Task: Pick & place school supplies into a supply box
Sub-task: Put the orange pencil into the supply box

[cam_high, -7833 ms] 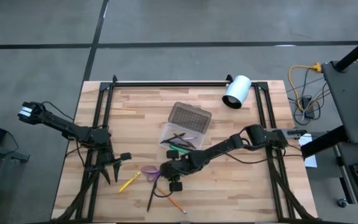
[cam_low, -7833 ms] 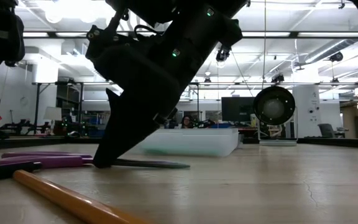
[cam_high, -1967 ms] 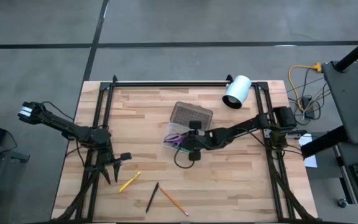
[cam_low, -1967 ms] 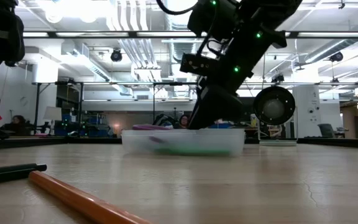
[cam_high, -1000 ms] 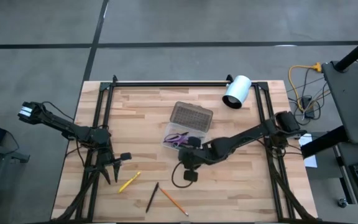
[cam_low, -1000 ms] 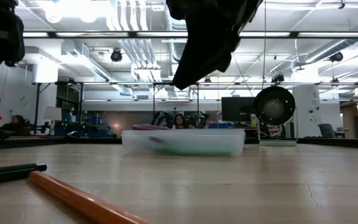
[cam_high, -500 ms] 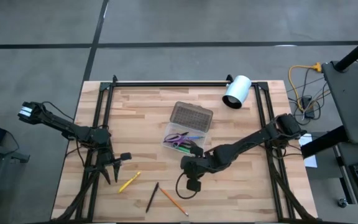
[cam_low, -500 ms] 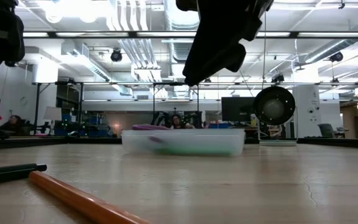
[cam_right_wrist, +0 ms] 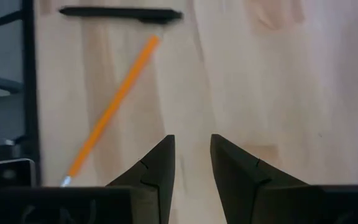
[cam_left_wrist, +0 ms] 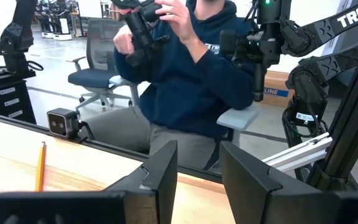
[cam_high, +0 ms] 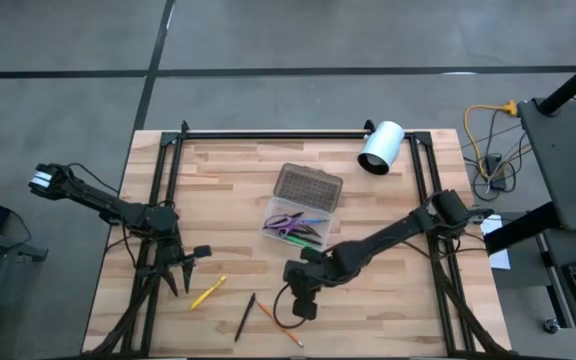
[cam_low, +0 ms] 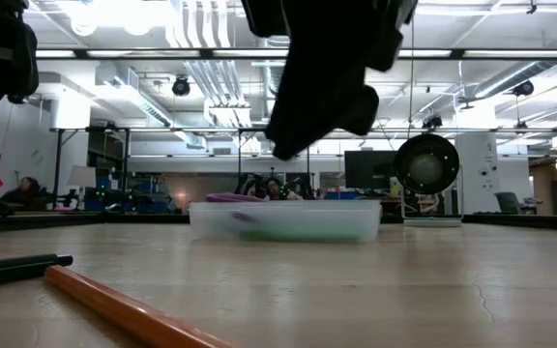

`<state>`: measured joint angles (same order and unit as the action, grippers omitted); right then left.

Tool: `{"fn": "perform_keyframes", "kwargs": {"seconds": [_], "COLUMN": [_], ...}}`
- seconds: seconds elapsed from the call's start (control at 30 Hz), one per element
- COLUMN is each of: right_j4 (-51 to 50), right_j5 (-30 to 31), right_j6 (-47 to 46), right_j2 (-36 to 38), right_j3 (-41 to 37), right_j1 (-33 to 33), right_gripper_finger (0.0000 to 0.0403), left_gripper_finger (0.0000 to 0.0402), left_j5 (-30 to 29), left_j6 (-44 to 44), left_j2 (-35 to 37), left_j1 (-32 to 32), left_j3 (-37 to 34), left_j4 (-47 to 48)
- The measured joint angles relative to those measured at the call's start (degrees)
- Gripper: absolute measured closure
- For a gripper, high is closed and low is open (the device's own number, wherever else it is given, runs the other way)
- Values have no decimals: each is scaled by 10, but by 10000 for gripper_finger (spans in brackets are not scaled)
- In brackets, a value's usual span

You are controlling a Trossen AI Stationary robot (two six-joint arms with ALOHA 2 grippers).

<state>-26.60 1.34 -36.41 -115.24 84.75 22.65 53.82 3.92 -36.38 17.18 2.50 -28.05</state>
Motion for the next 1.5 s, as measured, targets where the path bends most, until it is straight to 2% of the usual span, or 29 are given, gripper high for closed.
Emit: {"fn": "perform_keyframes", "kwargs": {"seconds": [0.3,0.63,0.9,1.13,1.5], "right_j4": [-27,-170,-281,-332,-328], "right_j5": [0,14,18,14,10], "right_j6": [-42,-48,-157,-221,-266], "right_j2": [-64,-163,-234,-273,-274], "right_j3": [78,280,411,461,458], "right_j1": [19,40,54,67,84], "right_gripper_finger": [312,314,323,322,321], "left_gripper_finger": [297,297,297,297,297], "left_j5": [0,0,0,0,0], "left_j6": [0,0,0,0,0], "left_j2": [0,0,0,0,0], "left_j1": [0,0,0,0,0], "left_j3": [0,0,0,0,0], "left_j4": [0,2,2,2,2]}}
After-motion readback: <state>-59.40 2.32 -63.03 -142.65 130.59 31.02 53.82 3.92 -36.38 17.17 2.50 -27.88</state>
